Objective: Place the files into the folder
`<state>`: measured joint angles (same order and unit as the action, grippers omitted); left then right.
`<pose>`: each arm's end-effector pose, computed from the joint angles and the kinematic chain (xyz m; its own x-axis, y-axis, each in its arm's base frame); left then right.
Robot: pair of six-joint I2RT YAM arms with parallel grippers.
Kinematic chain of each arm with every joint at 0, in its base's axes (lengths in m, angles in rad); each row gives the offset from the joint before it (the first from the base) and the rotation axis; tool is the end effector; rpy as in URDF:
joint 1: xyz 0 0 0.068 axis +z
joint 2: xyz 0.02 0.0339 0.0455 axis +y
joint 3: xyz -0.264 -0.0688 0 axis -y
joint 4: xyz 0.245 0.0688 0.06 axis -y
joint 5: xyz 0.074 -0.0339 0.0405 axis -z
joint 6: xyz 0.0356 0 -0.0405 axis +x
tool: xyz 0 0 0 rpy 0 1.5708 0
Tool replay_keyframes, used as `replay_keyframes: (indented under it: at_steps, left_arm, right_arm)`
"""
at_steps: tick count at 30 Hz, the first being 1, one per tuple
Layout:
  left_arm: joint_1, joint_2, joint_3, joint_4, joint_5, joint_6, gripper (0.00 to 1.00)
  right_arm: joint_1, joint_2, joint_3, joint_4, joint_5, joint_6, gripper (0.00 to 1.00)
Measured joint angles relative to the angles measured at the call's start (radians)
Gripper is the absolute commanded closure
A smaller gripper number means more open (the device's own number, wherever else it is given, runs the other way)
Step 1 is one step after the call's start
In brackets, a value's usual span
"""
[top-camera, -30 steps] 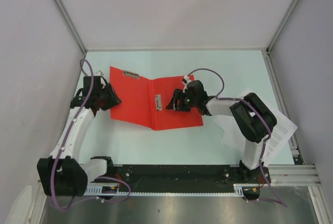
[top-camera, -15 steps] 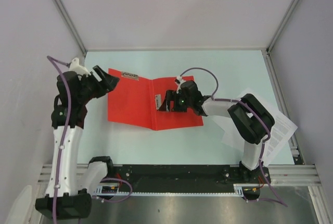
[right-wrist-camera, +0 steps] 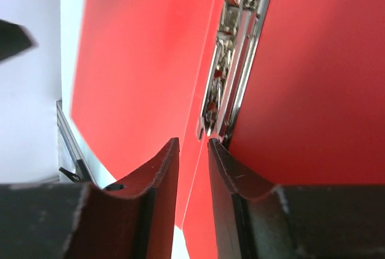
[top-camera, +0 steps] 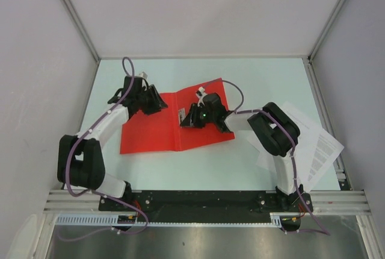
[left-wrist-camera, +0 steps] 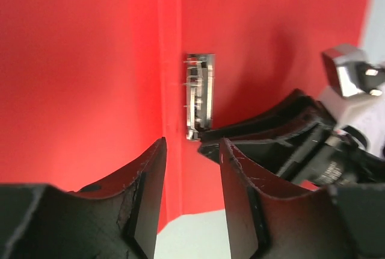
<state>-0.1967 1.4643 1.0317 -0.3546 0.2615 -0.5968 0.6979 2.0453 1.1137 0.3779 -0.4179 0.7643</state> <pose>0.3081 -0.0708 0.2510 -0.7813 -0.3979 -0.4809 -0.0863 0.8319 -0.5482 0.3168 0.2845 0.1315 -0.8803 0.0872 -0.4663 -0.3361 0.5792 0.7427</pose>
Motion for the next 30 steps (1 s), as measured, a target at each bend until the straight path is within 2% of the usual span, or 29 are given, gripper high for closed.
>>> replay_keyframes:
  at_steps: [3, 7, 8, 9, 16, 20, 21, 25, 30]
  left_arm:
    - [0.003, 0.037, -0.031, 0.023, -0.028, -0.005, 0.60]
    - [0.003, 0.134, -0.031, 0.071, -0.041, -0.003, 0.59]
    - [0.003, 0.151, -0.031, 0.077, -0.043, -0.002, 0.59]
    - [0.003, 0.173, -0.031, 0.083, -0.048, 0.002, 0.59]
    - [-0.010, 0.224, -0.026, 0.079, -0.087, 0.024, 0.56]
    - [-0.052, 0.263, 0.018, 0.061, -0.130, 0.048, 0.36]
    - [-0.069, 0.269, 0.026, 0.058, -0.140, 0.051, 0.35]
    - [-0.127, 0.293, 0.076, 0.034, -0.177, 0.049, 0.40]
    - [-0.146, 0.386, 0.216, -0.008, -0.255, 0.048, 0.50]
  right_arm:
    - [-0.003, 0.036, 0.015, 0.043, -0.021, 0.012, 0.77]
    - [-0.019, 0.091, 0.019, 0.115, -0.064, 0.048, 0.87]
    - [-0.025, 0.103, 0.021, 0.127, -0.075, 0.056, 0.96]
    - [-0.032, 0.112, 0.021, 0.139, -0.090, 0.068, 0.99]
    - [-0.060, 0.132, 0.026, 0.170, -0.129, 0.100, 1.00]
    - [-0.060, 0.133, 0.028, 0.168, -0.137, 0.118, 1.00]
    - [-0.061, 0.134, 0.028, 0.169, -0.139, 0.122, 1.00]
    - [-0.056, 0.143, 0.025, 0.194, -0.160, 0.187, 1.00]
    - [-0.031, 0.143, 0.011, 0.213, -0.167, 0.225, 1.00]
